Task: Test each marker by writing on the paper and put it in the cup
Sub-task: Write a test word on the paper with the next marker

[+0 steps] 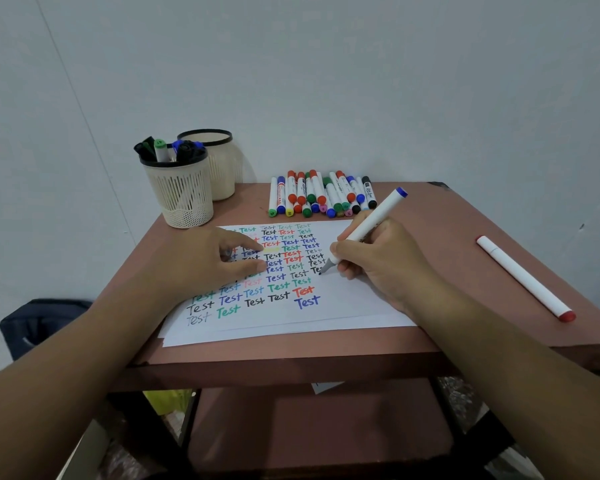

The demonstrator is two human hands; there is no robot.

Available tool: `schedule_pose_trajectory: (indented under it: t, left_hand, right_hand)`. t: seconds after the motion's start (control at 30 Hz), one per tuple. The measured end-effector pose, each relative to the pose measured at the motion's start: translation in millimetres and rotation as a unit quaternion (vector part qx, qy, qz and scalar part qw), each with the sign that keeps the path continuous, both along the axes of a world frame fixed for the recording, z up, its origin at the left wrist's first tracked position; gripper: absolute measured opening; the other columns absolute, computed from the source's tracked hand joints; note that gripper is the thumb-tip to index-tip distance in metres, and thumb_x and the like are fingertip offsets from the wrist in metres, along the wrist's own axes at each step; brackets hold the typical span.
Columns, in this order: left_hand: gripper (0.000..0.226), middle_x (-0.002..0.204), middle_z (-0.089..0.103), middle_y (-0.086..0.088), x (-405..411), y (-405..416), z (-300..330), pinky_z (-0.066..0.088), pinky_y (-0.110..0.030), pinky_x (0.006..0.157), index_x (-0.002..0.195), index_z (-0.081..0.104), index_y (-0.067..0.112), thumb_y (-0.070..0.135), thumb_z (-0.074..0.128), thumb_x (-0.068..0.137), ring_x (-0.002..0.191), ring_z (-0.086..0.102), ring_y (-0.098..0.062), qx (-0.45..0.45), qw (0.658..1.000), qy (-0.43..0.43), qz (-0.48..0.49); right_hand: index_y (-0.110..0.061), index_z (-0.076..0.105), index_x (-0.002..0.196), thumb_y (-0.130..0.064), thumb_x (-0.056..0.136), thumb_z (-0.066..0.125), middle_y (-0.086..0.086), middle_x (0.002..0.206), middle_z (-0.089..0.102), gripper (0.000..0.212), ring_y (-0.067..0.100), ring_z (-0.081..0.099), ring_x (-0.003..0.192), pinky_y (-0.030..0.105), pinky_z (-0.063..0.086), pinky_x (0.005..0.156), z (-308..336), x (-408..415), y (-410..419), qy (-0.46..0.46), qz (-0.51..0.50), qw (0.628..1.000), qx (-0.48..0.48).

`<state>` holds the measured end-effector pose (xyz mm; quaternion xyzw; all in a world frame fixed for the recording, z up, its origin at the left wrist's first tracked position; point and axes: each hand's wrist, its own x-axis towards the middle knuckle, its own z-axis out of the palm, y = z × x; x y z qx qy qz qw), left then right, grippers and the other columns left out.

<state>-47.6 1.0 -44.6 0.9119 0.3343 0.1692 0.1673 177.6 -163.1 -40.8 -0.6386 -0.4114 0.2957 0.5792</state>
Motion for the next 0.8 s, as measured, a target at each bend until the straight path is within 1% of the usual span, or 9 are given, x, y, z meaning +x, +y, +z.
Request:
schedule_pose_trajectory:
  t: [0.1,0.17,0.3,0.43,0.53,0.67,0.8]
  left_hand:
    - [0.052,0.066,0.059,0.005,0.1,-0.8,0.2,0.038,-0.025,0.056,0.115,0.068,0.05,0.079,0.057,0.073,0.059,0.054,-0.008,0.002,1.0,-0.005,-0.003]
    - [0.047,0.061,0.053,0.007,0.3,-1.9,1.3,0.033,-0.021,0.053,0.113,0.068,0.051,0.077,0.058,0.075,0.055,0.049,-0.005,0.004,1.0,-0.006,0.0]
    - [0.05,0.061,0.053,0.006,0.3,-1.9,1.9,0.033,-0.024,0.054,0.115,0.068,0.05,0.078,0.057,0.075,0.055,0.048,-0.007,0.006,1.0,-0.001,0.0]
    - [0.046,0.058,0.048,0.008,0.3,-2.5,2.2,0.03,-0.022,0.053,0.115,0.068,0.05,0.075,0.059,0.077,0.052,0.044,-0.006,0.006,1.0,-0.002,-0.002]
    - [0.047,0.06,0.05,0.005,0.2,-2.4,1.9,0.031,-0.022,0.053,0.115,0.069,0.049,0.075,0.06,0.077,0.054,0.046,-0.007,0.006,1.0,-0.008,-0.003]
    - [0.046,0.052,0.043,0.009,0.1,-2.0,1.4,0.027,-0.023,0.052,0.113,0.069,0.05,0.075,0.06,0.076,0.05,0.043,-0.005,0.0,1.0,-0.013,-0.006]
    - [0.048,0.056,0.046,0.008,-0.8,-2.1,2.7,0.03,-0.023,0.053,0.114,0.068,0.052,0.079,0.057,0.075,0.05,0.044,-0.006,0.009,1.0,-0.004,-0.003]
  right_hand:
    - [-0.005,0.064,0.091,-0.001,0.087,0.075,0.022,0.079,0.07,0.013,0.029,0.065,0.065,0.04,0.057,0.069,-0.7,1.3,-1.5,0.007,-0.004,1.0,0.007]
    - [-0.007,0.063,0.088,-0.001,0.086,0.076,0.02,0.077,0.07,0.014,0.028,0.065,0.064,0.041,0.058,0.069,-0.8,0.9,-2.2,-0.002,0.002,1.0,0.002]
    - [-0.009,0.064,0.084,-0.001,0.085,0.076,0.017,0.075,0.07,0.015,0.027,0.066,0.064,0.041,0.059,0.07,-0.2,0.0,-2.1,-0.013,0.005,1.0,-0.001]
    - [-0.009,0.064,0.085,-0.002,0.086,0.076,0.015,0.073,0.069,0.015,0.027,0.065,0.064,0.043,0.06,0.072,0.1,0.5,-2.1,-0.009,0.003,1.0,0.001]
    - [-0.011,0.063,0.08,-0.001,0.086,0.076,0.013,0.07,0.069,0.017,0.027,0.065,0.064,0.04,0.059,0.071,1.3,-0.5,-2.6,-0.011,0.012,1.0,-0.002]
    - [-0.012,0.063,0.077,0.001,0.084,0.074,0.012,0.069,0.066,0.019,0.026,0.062,0.062,0.041,0.055,0.068,1.3,0.5,-2.9,-0.017,0.009,1.0,-0.005]
    - [-0.011,0.062,0.082,0.0,0.084,0.073,0.011,0.069,0.065,0.016,0.023,0.06,0.063,0.039,0.055,0.068,0.1,1.8,-2.3,-0.011,-0.013,1.0,0.003]
